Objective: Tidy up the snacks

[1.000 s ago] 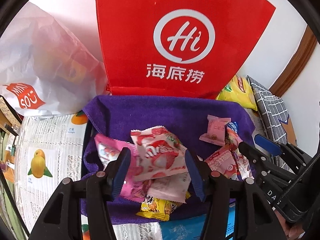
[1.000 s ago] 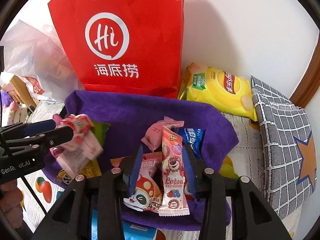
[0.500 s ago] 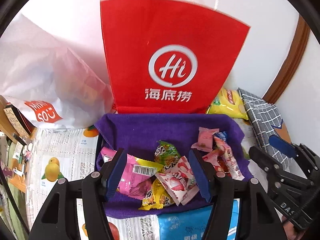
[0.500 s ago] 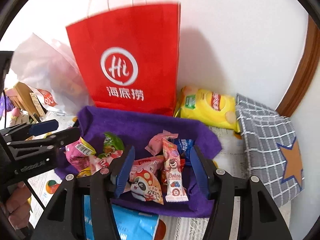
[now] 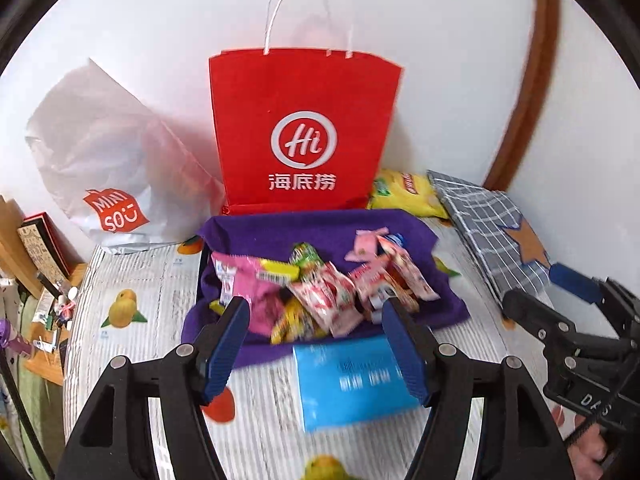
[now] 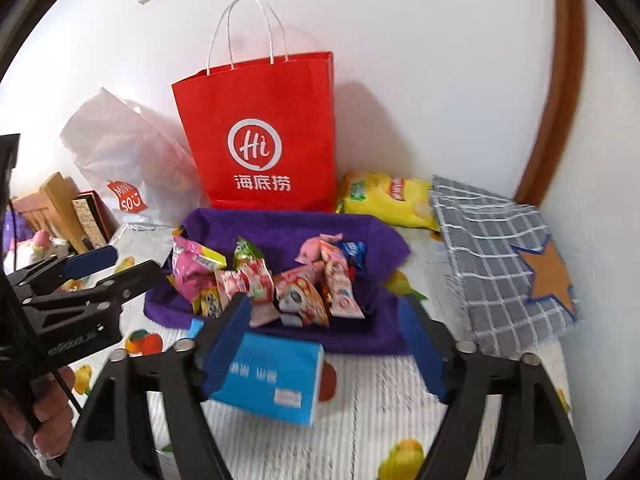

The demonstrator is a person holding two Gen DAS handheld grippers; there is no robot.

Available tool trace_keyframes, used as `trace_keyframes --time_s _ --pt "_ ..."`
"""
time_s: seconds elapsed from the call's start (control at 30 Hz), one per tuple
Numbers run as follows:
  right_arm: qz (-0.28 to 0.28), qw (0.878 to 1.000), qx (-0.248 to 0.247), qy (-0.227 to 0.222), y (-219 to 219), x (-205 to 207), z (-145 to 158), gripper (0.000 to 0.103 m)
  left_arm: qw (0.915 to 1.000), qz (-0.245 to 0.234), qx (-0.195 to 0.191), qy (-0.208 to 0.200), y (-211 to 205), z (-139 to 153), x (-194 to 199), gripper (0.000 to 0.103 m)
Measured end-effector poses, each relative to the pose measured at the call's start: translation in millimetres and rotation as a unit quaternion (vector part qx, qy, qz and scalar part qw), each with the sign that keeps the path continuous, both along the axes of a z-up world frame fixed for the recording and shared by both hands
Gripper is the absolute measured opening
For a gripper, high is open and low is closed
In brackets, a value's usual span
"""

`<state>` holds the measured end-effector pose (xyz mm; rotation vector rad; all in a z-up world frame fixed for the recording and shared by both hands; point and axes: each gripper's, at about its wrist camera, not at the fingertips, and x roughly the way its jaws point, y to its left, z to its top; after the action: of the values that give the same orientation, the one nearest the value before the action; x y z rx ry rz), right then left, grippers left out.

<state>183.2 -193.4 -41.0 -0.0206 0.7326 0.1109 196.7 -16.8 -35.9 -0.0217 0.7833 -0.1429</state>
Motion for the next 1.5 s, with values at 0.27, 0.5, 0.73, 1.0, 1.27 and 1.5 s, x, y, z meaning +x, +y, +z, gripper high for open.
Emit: trace_keyframes --time_s 0.27,0.5,0.73,1.0,1.27,1.5 --pt "-0.015 0.999 0.036 -0.011 -7.4 -65.4 -0.1 0.094 0.9992 0.029 -0.001 -0.026 12.7 5.7 -73.0 0.08" --pt "-0.026 0.999 0.033 -0.02 -8.1 -116.4 2.3 0.103 0.9978 0.039 -0.007 -0.053 19.9 14.9 -128.1 0.086" --pt "-0.022 0.999 0.024 -0.043 -9.5 -160.3 11.7 0.103 0.9962 0.043 -0.002 -0.076 16.8 22.5 -167.0 0.087" --pt "-0.035 0.997 0.024 -0.059 -15.0 -173.3 15.0 0.102 0.9959 0.034 0.01 -0.083 6.5 24.1 -176.9 0.088" --pt "-0.037 0.997 0.019 -0.06 -16.7 -180.8 10.5 0.103 0.9959 0.029 0.004 -0.086 3.5 24.7 -183.8 0.088" --pt "-0.042 0.996 0.026 -0.068 -21.7 -185.5 14.1 0.103 0.9959 0.025 0.007 -0.086 0.5 26.0 -183.2 0.088"
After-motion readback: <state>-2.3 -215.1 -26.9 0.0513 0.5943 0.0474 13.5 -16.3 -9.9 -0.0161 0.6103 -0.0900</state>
